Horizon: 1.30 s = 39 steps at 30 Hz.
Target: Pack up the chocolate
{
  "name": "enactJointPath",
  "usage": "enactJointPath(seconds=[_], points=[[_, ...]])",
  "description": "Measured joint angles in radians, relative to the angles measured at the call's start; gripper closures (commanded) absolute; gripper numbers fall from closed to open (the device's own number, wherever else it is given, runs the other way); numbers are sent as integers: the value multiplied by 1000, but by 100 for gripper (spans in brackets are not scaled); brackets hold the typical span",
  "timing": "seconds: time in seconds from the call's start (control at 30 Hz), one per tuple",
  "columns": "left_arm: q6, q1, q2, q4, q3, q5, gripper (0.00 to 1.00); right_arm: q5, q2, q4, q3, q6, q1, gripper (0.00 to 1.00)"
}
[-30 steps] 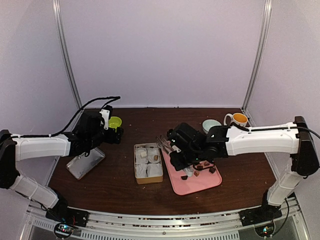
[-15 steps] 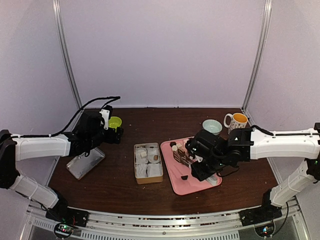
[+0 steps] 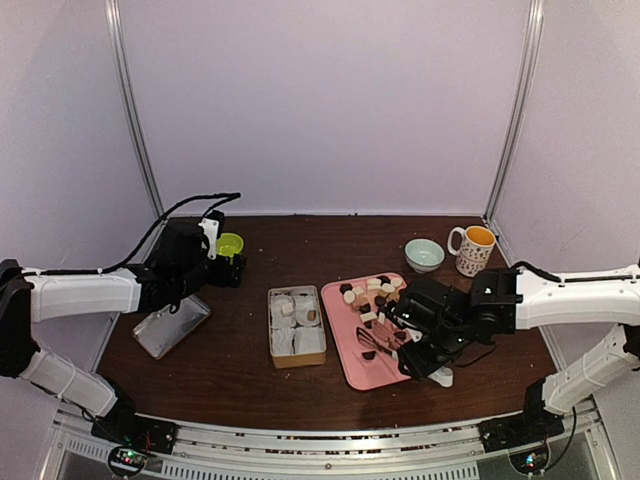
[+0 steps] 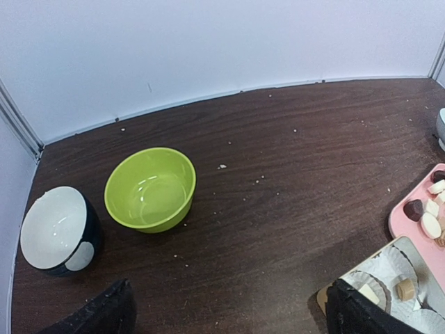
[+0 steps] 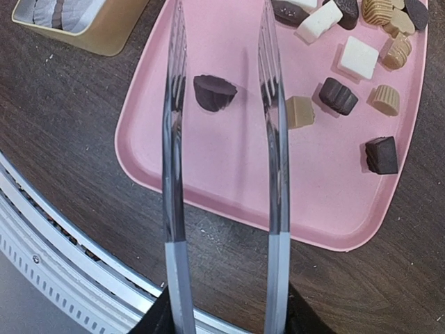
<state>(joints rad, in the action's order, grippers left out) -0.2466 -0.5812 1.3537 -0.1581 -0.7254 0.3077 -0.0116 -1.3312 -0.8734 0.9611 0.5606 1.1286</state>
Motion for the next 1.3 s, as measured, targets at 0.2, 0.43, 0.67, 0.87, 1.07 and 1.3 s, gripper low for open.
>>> enactJointPath(seconds=[0.2,0.43,0.67,0.87,1.07,1.3], points=[[2,0,0,0,0,2,3,18,0,2,-22,14,17,58],[3,0,0,0,0,3,3,23,-5,5,-42,23,24,58],[3,0,0,0,0,3,3,24,-47,11,-51,27,37,61],[3,0,0,0,0,3,3,18,-58,10,-50,31,48,68],[3,0,0,0,0,3,3,0,-46,6,-18,33,52,71],[3,0,-1,1,0,3,3,-15,-5,29,56,17,54,70]])
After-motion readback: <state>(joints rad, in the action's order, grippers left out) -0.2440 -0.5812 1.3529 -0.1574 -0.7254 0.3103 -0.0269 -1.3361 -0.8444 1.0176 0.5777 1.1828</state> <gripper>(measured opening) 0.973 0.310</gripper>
